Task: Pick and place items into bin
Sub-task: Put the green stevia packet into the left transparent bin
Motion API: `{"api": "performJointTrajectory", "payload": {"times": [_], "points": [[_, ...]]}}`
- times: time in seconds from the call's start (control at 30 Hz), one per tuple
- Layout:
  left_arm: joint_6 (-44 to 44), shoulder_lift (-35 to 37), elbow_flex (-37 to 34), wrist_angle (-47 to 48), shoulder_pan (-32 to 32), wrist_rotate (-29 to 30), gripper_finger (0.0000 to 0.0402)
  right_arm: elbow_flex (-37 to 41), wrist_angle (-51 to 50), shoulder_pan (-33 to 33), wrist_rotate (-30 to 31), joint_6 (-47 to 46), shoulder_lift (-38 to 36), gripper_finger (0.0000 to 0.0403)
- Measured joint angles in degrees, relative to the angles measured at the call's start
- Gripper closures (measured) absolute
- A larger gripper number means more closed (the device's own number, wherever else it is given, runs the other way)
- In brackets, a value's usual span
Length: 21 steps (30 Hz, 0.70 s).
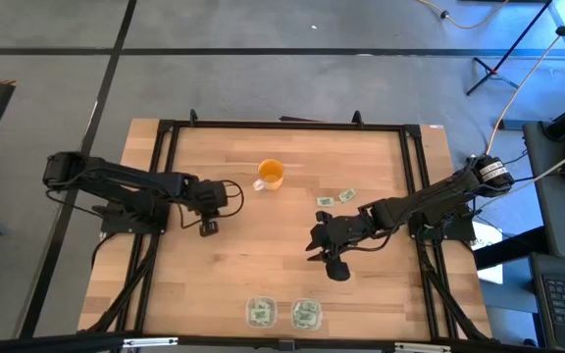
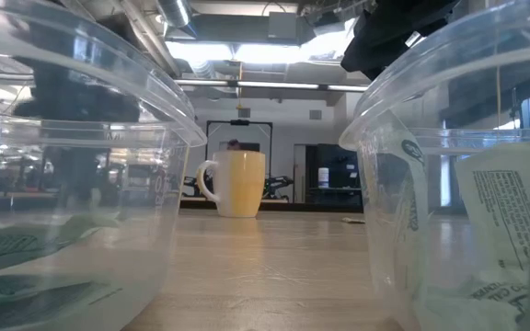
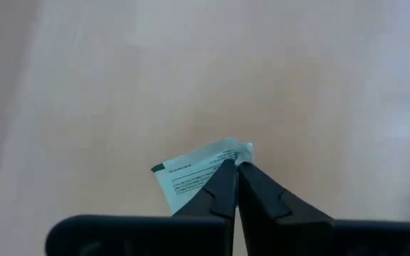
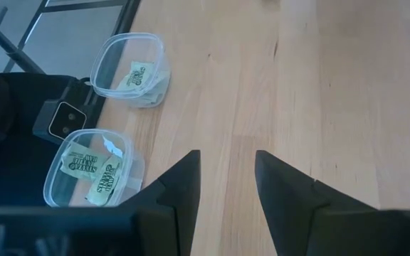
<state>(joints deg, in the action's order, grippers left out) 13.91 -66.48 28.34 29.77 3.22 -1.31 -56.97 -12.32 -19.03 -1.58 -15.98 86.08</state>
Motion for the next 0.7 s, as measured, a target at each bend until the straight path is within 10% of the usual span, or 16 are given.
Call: {"api": "performJointTrajectory", "payload": {"times": [0.53,0.7], "points": [[7.08,3.70,0.41,-43.08,-16.29,-16.69,0.0397,0.00,0.01,0.00,0.02,1.41,0.02,0.0265],[6.49,-3.21,7.72,-41.88,-23.78,-15.73,0.0398,0.00,0.13,0.13,0.04,1.57,0.02,0.0265]]}}
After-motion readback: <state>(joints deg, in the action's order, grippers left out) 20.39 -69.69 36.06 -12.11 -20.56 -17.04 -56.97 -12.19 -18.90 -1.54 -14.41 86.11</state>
